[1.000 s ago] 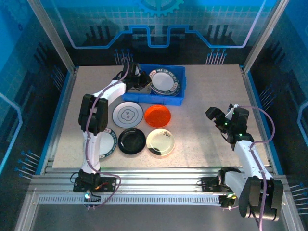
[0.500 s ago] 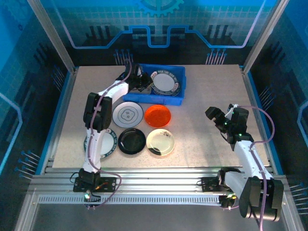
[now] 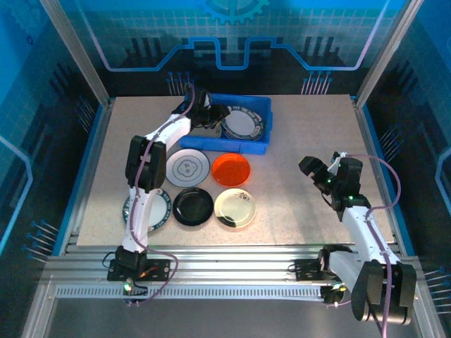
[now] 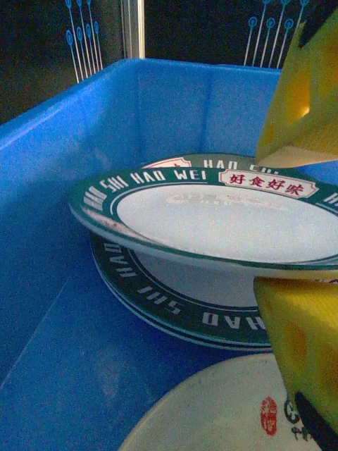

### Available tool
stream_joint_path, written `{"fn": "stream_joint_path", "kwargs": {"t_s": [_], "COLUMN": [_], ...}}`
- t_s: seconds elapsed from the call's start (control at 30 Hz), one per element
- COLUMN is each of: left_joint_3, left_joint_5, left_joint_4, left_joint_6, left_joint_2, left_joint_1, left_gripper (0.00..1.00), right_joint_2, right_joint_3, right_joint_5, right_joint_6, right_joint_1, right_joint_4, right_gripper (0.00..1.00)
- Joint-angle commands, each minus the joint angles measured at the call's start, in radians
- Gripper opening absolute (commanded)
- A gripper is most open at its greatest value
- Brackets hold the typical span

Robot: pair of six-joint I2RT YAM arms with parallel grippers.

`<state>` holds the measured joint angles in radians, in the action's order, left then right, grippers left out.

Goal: Place the plates into the plastic bin on the countertop

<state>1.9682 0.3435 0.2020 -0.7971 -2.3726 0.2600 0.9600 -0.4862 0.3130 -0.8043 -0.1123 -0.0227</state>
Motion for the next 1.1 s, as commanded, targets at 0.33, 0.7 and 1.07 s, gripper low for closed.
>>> {"fn": "stream_joint_path", "kwargs": {"t_s": [0.33,0.7,1.07], "left_joint_3": [0.134,0.124,-0.379], "left_joint_5": [-0.099,-0.174,-0.224], "left_joint_4": [0.181,0.200,0.052], "left_joint_6": [0.117,0.164,0.213], "left_joint_2": [-0.007,0.051,0.497], "left_joint_1": [0.025,0.051,0.123], "left_gripper": [0.80,0.96,0.99], "right_joint_2": [-0.025,-0.038,-0.051], "right_joint_3": [-0.041,-0.074,-0.111], "right_joint_5": [-0.084,-0.124,-0.053], "right_joint_6": [0.069,0.110,0.171], "right_joint_1": [0.065,0.125,0.197], "right_joint_4": [-0.092,-0.134,-0.209], "right_gripper": [0.84,0.84,0.84]}}
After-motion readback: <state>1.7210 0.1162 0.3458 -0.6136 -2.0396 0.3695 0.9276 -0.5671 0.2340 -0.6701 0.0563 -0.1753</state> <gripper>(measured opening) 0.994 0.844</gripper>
